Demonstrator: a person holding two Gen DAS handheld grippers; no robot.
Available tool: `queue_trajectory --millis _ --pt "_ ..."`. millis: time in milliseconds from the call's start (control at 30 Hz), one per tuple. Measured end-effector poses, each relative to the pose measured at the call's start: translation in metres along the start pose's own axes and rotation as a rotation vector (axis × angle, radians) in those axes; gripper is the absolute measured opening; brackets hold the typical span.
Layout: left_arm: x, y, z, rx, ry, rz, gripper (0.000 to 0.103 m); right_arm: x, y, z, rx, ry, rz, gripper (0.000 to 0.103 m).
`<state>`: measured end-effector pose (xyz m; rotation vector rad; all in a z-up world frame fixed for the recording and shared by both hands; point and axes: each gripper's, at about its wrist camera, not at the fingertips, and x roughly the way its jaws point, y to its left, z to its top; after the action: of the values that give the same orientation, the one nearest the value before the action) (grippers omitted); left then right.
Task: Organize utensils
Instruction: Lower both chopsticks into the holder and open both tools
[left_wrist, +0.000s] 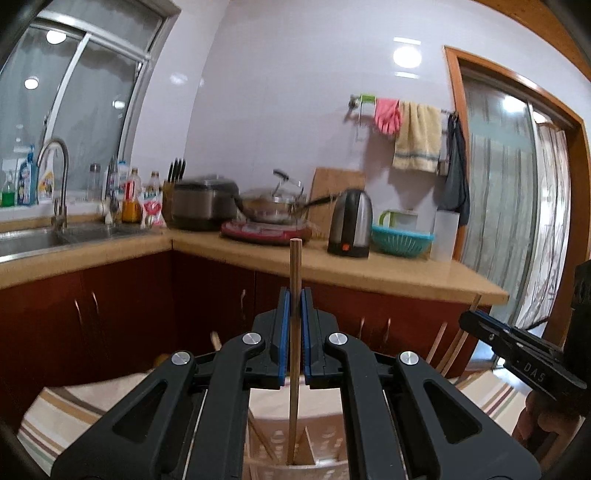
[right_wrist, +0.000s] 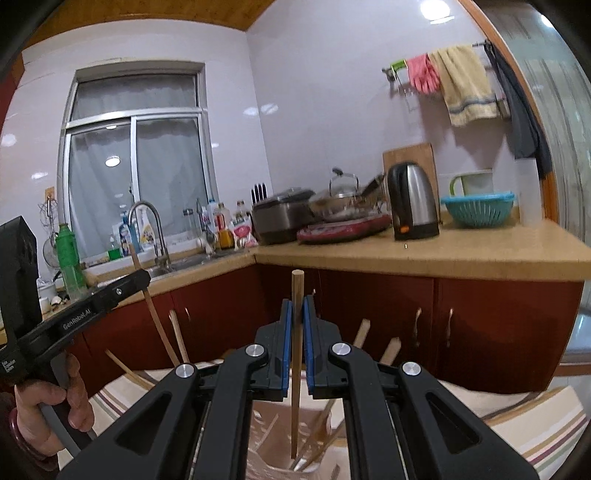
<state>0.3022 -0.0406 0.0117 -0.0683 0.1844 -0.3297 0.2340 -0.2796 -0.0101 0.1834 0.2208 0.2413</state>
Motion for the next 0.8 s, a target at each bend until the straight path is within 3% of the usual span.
queue_trajectory --millis 100,167,233,300,333,500,800 --pt "0.008 0.003 -0.014 -0.009 0.044 0.002 0.013 0.007 -0.001 -0.010 -0.002 0.035 -0.004 0.007" --pt "0.009 0.005 -0.021 -0.013 0.061 0.007 0.036 0.009 -0.002 -0.015 -0.005 0.053 -0.007 0.007" --pt "0.007 0.005 -0.025 -0.018 0.064 0.008 0.046 0.007 -0.001 -0.018 -0.015 0.051 -0.022 0.010" --pt "0.003 0.003 -0.026 -0.013 0.062 0.012 0.054 0.003 0.000 -0.020 -0.017 0.051 -0.028 0.035" --pt "0.001 0.002 -0.026 -0.012 0.062 0.012 0.058 0.000 0.000 -0.020 -0.015 0.045 -0.033 0.040" --pt "-0.012 -0.004 -0.026 -0.005 0.077 0.004 0.065 -0.017 0.003 -0.017 -0.048 0.028 -0.075 0.054" --pt "-0.066 -0.025 -0.038 0.034 0.086 0.026 0.072 -0.072 0.010 -0.024 -0.081 0.037 -0.135 0.059"
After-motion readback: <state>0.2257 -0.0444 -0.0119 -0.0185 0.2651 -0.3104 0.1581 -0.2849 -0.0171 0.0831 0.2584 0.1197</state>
